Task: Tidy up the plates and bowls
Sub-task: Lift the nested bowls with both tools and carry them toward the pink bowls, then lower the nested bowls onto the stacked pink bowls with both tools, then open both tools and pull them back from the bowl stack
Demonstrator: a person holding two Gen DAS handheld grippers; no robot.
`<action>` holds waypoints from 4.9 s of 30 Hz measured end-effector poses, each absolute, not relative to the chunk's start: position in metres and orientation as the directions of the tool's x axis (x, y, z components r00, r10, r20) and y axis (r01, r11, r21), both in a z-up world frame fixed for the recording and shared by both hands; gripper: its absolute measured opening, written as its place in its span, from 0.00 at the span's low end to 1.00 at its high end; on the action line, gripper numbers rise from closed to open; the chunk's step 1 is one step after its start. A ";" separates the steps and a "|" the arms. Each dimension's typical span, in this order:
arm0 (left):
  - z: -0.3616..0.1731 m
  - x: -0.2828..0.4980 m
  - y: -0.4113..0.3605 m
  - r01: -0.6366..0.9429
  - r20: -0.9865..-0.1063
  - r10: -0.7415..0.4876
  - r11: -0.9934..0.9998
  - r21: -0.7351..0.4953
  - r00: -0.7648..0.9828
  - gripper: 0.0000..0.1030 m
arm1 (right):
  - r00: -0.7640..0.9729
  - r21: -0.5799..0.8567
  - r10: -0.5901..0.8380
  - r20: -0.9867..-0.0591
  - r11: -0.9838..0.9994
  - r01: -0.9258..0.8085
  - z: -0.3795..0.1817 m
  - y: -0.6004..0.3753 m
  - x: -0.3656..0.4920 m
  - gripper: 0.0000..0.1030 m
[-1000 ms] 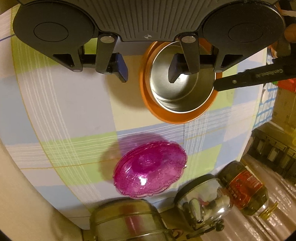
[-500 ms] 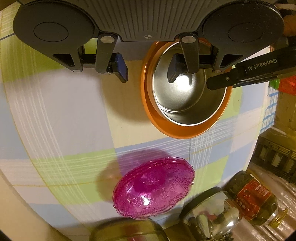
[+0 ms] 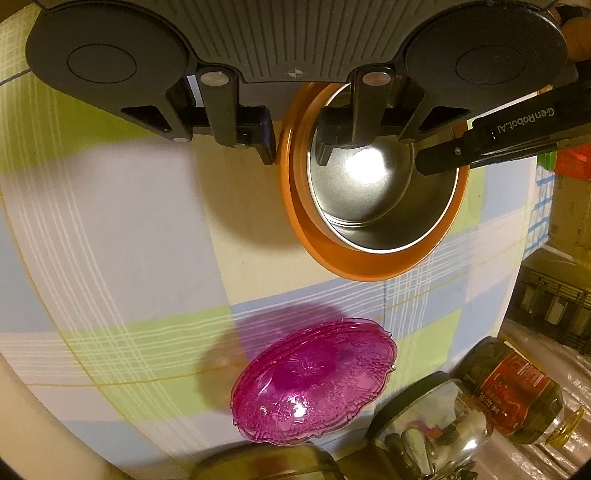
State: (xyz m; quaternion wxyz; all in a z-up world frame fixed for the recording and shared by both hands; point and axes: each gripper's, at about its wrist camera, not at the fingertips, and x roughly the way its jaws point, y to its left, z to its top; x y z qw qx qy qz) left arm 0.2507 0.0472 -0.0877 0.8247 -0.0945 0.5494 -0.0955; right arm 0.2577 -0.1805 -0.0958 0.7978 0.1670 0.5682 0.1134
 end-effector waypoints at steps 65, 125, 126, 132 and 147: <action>0.010 0.399 0.000 0.102 -0.816 -0.259 0.965 -0.242 0.517 0.20 | 0.423 0.375 0.340 -0.840 0.927 -0.002 0.005 -0.223 0.402 0.21; -0.067 0.449 0.032 -0.072 -0.819 -0.248 0.941 -0.331 0.517 0.37 | 0.443 0.375 0.340 -0.829 0.927 -0.010 -0.060 -0.207 0.468 0.57; -0.065 0.447 0.034 -0.074 -0.811 -0.254 0.937 -0.341 0.527 0.39 | 0.451 0.378 0.341 -0.825 0.926 -0.009 -0.058 -0.208 0.466 0.57; -0.043 0.426 0.043 -0.073 -0.755 -0.262 0.923 -0.379 0.601 0.56 | 0.504 0.405 0.357 -0.786 0.914 -0.015 -0.040 -0.213 0.449 0.58; -0.018 0.331 0.036 -0.021 -0.680 -0.185 0.959 -0.283 0.710 0.62 | 0.600 0.313 0.297 -0.743 0.946 -0.081 -0.005 -0.207 0.356 0.57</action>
